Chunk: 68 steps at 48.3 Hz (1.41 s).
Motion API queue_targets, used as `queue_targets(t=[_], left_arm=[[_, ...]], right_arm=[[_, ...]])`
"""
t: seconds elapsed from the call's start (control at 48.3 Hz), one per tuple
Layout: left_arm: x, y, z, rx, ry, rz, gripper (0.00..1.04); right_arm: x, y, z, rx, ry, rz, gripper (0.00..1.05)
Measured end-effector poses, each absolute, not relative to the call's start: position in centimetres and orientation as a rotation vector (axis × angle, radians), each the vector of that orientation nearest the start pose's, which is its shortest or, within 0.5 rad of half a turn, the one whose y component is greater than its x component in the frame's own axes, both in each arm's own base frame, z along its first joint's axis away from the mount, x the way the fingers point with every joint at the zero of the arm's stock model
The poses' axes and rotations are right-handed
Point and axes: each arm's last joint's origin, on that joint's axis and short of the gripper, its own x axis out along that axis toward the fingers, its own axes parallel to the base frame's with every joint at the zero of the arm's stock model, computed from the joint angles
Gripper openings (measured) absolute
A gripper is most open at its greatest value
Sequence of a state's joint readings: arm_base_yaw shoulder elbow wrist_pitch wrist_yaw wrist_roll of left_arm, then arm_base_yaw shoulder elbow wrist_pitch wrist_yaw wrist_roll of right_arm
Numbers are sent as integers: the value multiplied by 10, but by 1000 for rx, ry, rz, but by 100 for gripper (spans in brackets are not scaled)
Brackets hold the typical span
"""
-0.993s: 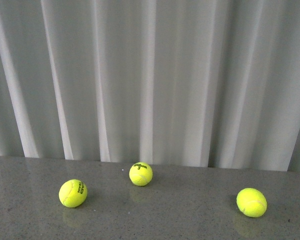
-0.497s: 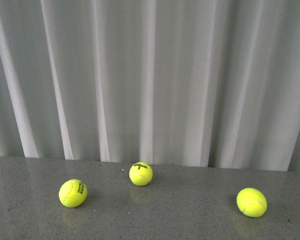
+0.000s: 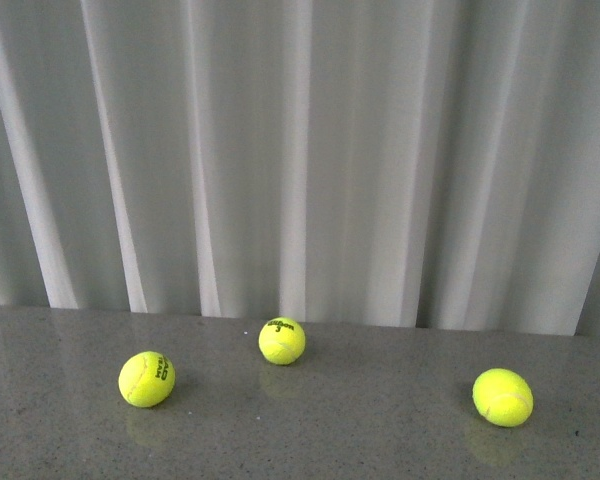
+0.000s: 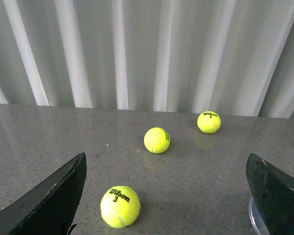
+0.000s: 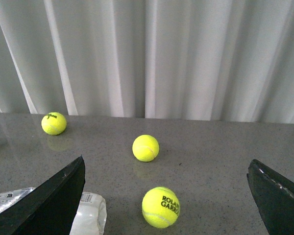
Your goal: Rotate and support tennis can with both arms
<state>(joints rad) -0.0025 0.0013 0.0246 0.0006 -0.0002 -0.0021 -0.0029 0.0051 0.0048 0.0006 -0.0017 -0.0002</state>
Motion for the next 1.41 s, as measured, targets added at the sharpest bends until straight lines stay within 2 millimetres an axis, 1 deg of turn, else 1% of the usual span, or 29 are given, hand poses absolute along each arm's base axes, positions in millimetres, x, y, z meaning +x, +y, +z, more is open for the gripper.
queue_targets(t=[0.29,0.331,0.352,0.373,0.435,0.476,0.559,0.58,0.642,0.683,0.724,0.849,0.931,1.035,1.18,1.407], left_arm=[[96,0,172,-3,-23,-2,98],[97,0,170,-54,54,-3,98],[100,1,169,-101,133,-22,98],[106,2,169,-169,191,-41,98],[123,6,170,-263,261,-81,98],[133,7,172,-294,279,-119,98],[164,10,177,-352,313,-236,98],[169,10,177,-357,317,-255,98],[195,9,176,-383,357,-358,98],[219,8,167,-411,411,-431,98],[236,5,155,-447,473,-475,98],[272,-7,117,-526,619,-540,98],[287,-14,102,-543,662,-543,98],[297,-22,86,-549,709,-553,98],[299,-34,75,-545,746,-579,98],[302,-55,74,-543,744,-632,98]], right_arm=[[98,0,165,0,0,-1,98],[98,0,165,0,0,-1,98],[98,0,165,0,0,-1,98],[98,0,165,0,0,-1,98],[98,0,165,0,-2,1,98],[98,0,165,0,-2,0,98],[98,0,165,0,-1,0,98],[98,0,165,0,-1,0,98],[98,0,165,0,-2,0,98],[98,0,165,0,-2,0,98],[98,0,165,0,-2,-1,98],[98,0,165,0,-2,-1,98],[98,0,165,0,-2,-1,98],[98,0,165,0,-2,-1,98],[98,0,165,0,-2,-1,98],[98,0,165,0,-2,-1,98]])
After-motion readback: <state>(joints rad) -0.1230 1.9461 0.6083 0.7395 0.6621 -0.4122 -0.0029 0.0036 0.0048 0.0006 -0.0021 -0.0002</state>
